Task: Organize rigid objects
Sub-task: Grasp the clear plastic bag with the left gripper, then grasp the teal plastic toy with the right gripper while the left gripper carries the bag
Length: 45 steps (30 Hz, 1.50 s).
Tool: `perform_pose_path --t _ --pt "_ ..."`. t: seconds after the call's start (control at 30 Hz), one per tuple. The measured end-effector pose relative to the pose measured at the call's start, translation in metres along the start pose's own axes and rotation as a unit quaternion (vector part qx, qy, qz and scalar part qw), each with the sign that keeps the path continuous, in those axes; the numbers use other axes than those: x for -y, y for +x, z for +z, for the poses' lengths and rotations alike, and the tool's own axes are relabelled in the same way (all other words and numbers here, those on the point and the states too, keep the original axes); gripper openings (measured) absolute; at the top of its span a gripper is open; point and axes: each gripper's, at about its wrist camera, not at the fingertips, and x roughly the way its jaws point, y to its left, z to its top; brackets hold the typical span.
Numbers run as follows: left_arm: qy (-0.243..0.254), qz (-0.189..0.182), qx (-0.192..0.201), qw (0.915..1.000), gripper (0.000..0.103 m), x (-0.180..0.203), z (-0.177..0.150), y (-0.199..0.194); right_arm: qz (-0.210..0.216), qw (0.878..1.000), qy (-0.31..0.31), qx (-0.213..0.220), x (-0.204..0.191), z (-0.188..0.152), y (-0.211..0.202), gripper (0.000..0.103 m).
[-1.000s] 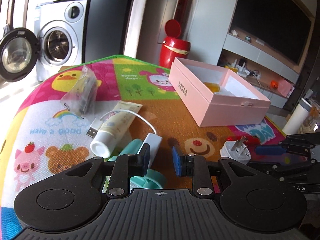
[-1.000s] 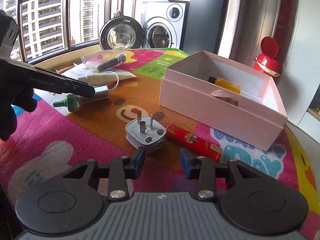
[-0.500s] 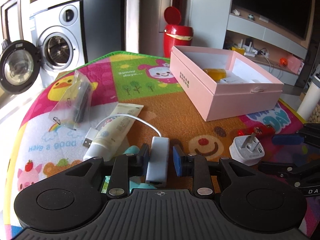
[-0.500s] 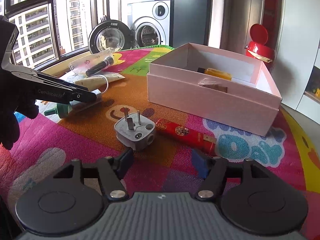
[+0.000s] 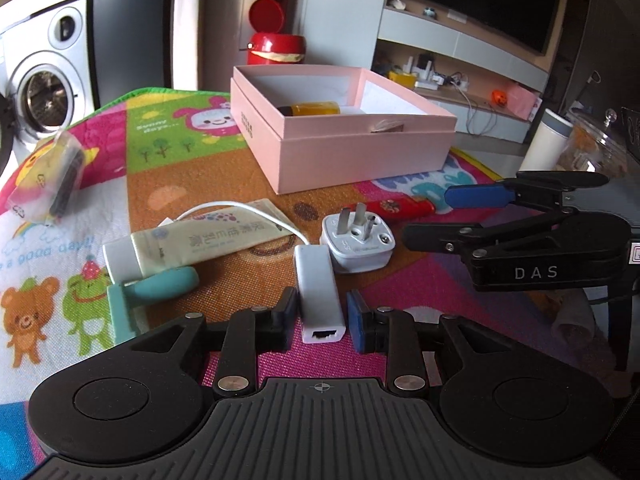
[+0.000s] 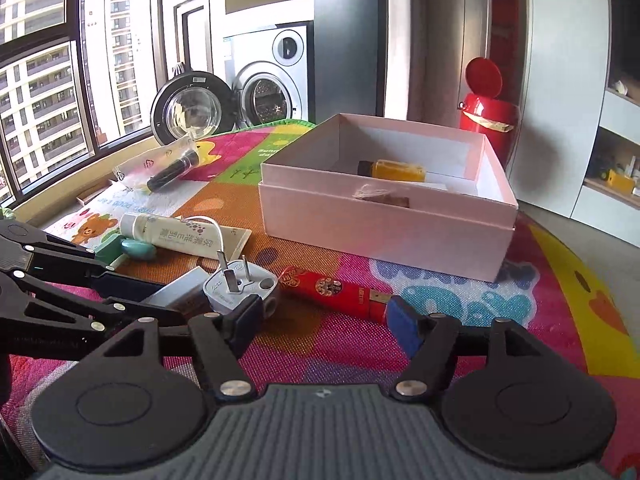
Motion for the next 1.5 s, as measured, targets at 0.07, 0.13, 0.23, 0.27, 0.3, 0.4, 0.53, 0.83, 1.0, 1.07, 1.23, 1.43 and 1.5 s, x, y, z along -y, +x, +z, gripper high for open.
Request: perform_pose_path --t 0.07,0.13,0.23,0.27,0.3,0.4,0.53,0.83,1.0,1.07,1.23,1.43,1.5 --pt "0.009 -0.018 -0.003 0.9998 0.029 0.003 -0.002 -0.003 0.003 1.000 -0.003 -0.003 -0.002 0.000 0.002 0.071" --pt "0.007 -0.038 -0.001 0.9993 0.029 0.000 -0.002 -0.009 0.006 1.000 -0.001 -0.007 -0.003 -0.001 0.004 0.071" --pt "-0.012 -0.046 0.025 0.9985 0.029 -0.012 0.005 -0.026 0.008 1.000 -0.003 0.002 -0.006 0.000 0.000 0.071" --pt "-0.021 -0.039 0.039 0.9982 0.029 -0.019 0.009 -0.033 0.010 1.000 -0.004 0.007 -0.006 0.002 -0.002 0.071" --pt "-0.031 -0.028 0.054 0.9977 0.029 -0.026 0.013 -0.040 0.013 1.000 -0.008 0.012 -0.008 0.003 -0.003 0.071" --pt "-0.066 0.047 0.093 0.9923 0.029 -0.057 0.032 -0.050 0.014 0.999 -0.029 0.020 -0.015 0.007 -0.003 0.071" --pt "-0.124 0.175 0.126 0.9686 0.029 -0.116 0.063 -0.036 0.007 0.999 -0.038 0.014 -0.023 0.007 0.006 0.071" --pt "-0.155 0.207 0.046 0.9648 0.030 -0.180 0.089 0.040 0.009 0.999 -0.042 -0.007 -0.027 0.001 0.015 0.073" --pt "-0.157 0.222 0.030 0.9618 0.028 -0.183 0.083 0.059 0.006 0.999 -0.040 -0.006 -0.028 0.000 0.015 0.073" --pt "-0.138 0.226 0.033 0.9638 0.028 -0.177 0.079 0.059 0.007 0.999 -0.037 -0.006 -0.027 -0.001 0.015 0.073" --pt "-0.131 0.153 0.049 0.9783 0.023 -0.158 0.050 0.032 0.004 0.999 -0.034 0.003 -0.026 -0.002 0.012 0.073" --pt "-0.158 0.104 0.062 0.9800 0.023 -0.129 0.003 -0.013 0.011 0.998 -0.056 0.014 -0.034 0.002 0.006 0.073" --pt "-0.175 0.095 0.063 0.9780 0.023 -0.124 -0.009 -0.026 0.048 0.996 -0.079 0.019 -0.048 0.011 0.001 0.073"
